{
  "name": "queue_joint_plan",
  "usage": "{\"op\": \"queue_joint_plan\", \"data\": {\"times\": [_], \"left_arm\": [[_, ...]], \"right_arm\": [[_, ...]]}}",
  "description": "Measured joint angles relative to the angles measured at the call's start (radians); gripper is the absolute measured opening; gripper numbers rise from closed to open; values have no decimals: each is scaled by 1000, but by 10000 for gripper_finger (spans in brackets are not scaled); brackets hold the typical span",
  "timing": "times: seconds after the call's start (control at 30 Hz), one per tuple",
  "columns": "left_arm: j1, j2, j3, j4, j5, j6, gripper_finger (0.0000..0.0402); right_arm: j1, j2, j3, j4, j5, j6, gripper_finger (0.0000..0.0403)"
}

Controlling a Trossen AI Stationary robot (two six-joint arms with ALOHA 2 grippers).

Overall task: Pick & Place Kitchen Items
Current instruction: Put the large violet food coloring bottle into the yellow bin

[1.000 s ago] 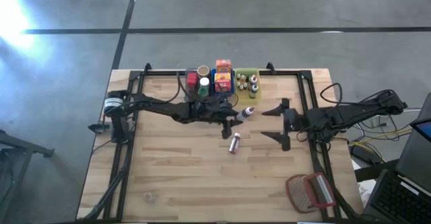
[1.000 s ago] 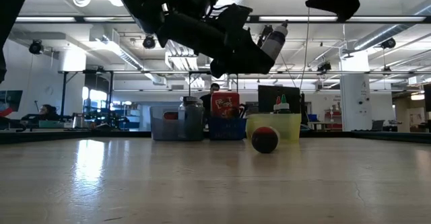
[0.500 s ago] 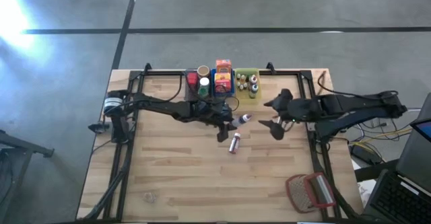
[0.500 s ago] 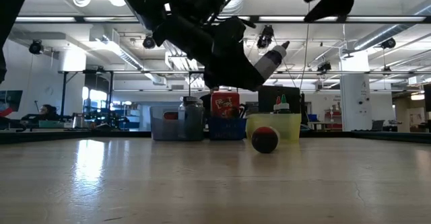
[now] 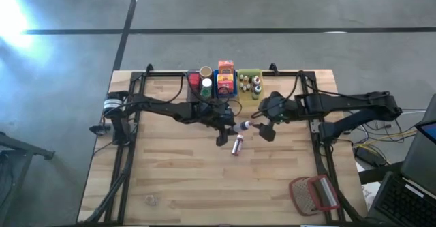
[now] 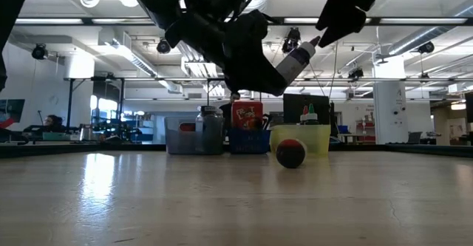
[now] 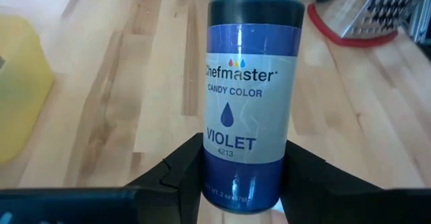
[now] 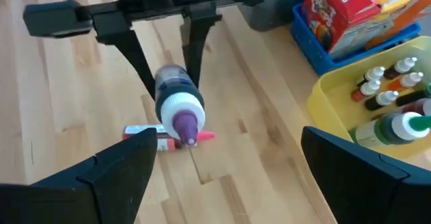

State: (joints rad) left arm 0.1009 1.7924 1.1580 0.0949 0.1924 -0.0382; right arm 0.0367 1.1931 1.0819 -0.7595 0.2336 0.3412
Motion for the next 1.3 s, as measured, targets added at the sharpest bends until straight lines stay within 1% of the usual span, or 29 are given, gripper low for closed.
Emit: {"op": "queue_joint_plan", "data": {"times": [0.17,0.23,0.37,0.47,0.73,0.93,1.03,1.3], "left_arm": [[0,0,0,-6,-1,31,158],[0,0,0,5,-1,43,158],[0,0,0,18,-1,64,158],[0,0,3,36,-1,87,158],[0,0,60,34,-1,167,158],[0,0,75,27,-1,181,158],[0,0,76,25,-1,181,158],[0,0,76,21,-8,180,158]], "right_arm": [[-1,22,26,2,-29,1,363],[-1,21,26,17,-53,-4,363],[0,11,14,37,-65,-23,363],[-4,14,9,38,-101,-27,363],[-5,18,9,48,-105,-23,363],[-5,19,9,53,-104,-16,360],[-7,19,9,61,-104,-9,340],[-26,21,9,63,-108,-9,263]]}}
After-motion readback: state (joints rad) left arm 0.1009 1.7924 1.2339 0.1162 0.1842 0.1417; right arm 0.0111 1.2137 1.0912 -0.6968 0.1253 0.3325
